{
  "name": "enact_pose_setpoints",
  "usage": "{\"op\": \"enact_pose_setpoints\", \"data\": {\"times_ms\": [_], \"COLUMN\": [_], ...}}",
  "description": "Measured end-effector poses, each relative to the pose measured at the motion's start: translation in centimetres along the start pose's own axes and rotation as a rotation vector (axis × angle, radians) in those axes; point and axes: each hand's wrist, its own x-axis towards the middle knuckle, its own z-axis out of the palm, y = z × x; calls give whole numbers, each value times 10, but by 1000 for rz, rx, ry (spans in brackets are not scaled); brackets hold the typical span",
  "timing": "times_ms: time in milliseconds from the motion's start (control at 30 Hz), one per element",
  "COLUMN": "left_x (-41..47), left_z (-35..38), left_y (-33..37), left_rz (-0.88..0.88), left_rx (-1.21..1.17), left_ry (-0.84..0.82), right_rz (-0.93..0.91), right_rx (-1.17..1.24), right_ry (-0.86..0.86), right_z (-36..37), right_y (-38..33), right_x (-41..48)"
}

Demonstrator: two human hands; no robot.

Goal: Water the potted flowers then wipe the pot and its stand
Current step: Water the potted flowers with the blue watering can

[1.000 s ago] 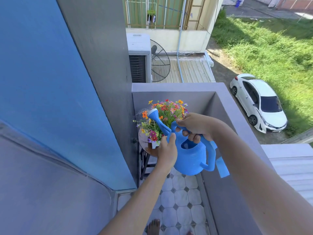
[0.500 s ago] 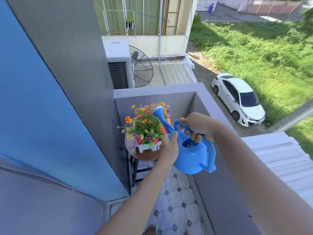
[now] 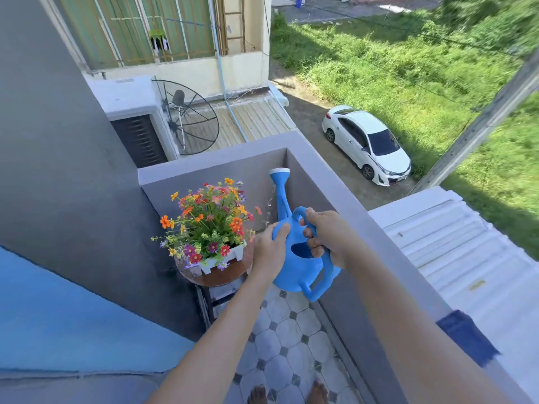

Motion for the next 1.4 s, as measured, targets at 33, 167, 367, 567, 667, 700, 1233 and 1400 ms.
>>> {"op": "enact_pose_setpoints", "data": {"times_ms": [33, 167, 367, 567, 667, 700, 1233, 1400], "left_x": [2, 6, 23, 25, 27, 30, 51, 49], "left_z": [7, 52, 144, 223, 258, 271, 338, 339], "left_y": [0, -1, -8, 6, 6, 3, -11, -18], "left_rz": [18, 25, 43, 58, 67, 61, -6, -32], "left_rx": [6, 23, 59, 123, 148, 148, 153, 148], "left_ry": [-19, -171, -402, -681, -789, -806, -705, -694], "right_rz": [5, 39, 25, 6, 18, 24, 82, 67], "right_rx": [84, 382, 645, 808, 908, 950, 1290, 1088], "right_ry": [42, 212, 465, 643, 691, 698, 541, 384], "right_z": [-7, -43, -112, -181, -211, -220, -274, -284], "right_y": [7, 28, 54, 79, 91, 96, 122, 133], "right_x": [0, -3, -12, -21, -21, -21, 19, 6]}}
